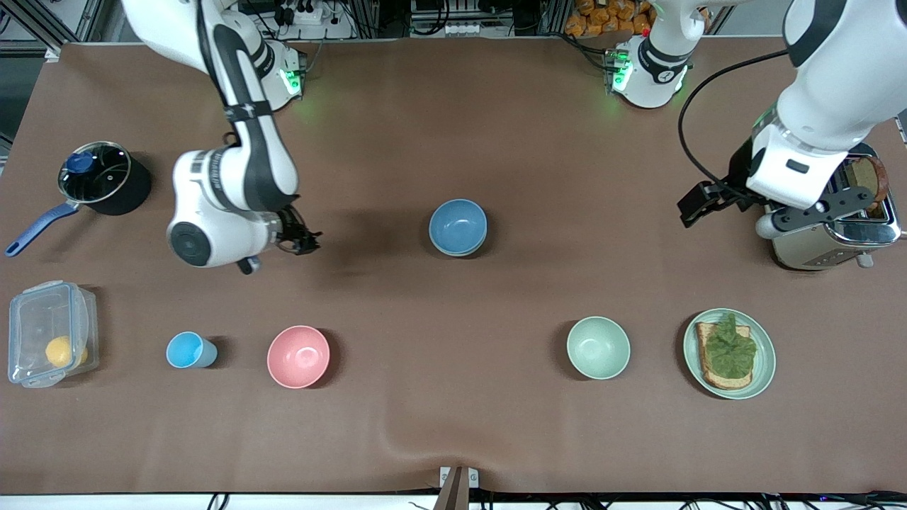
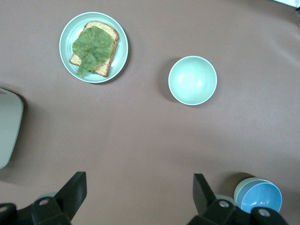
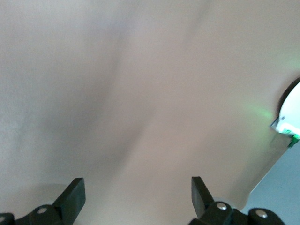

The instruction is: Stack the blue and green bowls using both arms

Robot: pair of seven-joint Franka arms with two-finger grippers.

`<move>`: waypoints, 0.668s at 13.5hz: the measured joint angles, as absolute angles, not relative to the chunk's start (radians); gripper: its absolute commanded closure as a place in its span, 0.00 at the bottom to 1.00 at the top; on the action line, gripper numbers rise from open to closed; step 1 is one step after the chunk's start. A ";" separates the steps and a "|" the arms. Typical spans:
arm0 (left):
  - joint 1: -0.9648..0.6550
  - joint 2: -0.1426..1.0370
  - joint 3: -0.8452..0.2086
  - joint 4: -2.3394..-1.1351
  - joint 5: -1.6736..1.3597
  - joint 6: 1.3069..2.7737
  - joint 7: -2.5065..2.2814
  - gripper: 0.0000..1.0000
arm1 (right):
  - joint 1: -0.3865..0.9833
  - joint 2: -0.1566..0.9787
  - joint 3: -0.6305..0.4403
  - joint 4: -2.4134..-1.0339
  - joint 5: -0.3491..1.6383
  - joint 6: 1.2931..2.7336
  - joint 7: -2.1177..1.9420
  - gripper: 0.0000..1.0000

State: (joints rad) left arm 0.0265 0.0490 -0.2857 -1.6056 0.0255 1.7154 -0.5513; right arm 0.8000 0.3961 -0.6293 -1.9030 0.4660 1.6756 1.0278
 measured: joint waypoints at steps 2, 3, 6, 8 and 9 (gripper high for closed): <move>0.037 0.045 -0.287 -1.578 0.025 1.682 -0.510 0.00 | 0.755 0.382 -0.669 -1.887 0.451 1.621 0.876 0.00; 0.045 0.044 -0.285 -1.568 0.025 1.673 -0.471 0.00 | 0.702 0.380 -0.675 -1.866 0.448 1.580 0.789 0.00; 0.055 0.041 -0.252 -1.562 0.025 1.664 -0.364 0.00 | 0.542 0.377 -0.680 -1.787 0.376 1.489 0.581 0.00; 0.058 0.041 -0.223 -1.562 0.025 1.655 -0.293 0.00 | 0.461 0.374 -0.670 -1.734 0.318 1.462 0.486 0.00; 0.059 0.041 -0.216 -1.562 0.025 1.652 -0.282 0.00 | 0.423 0.372 -0.659 -1.709 0.297 1.460 0.433 0.00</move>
State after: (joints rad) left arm 0.0588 0.0414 -0.2155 -1.5617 0.0255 1.6516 -0.2824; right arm 0.4229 0.3723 -0.6591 -1.7091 0.2968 1.4600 0.4335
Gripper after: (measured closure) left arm 0.000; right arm 0.000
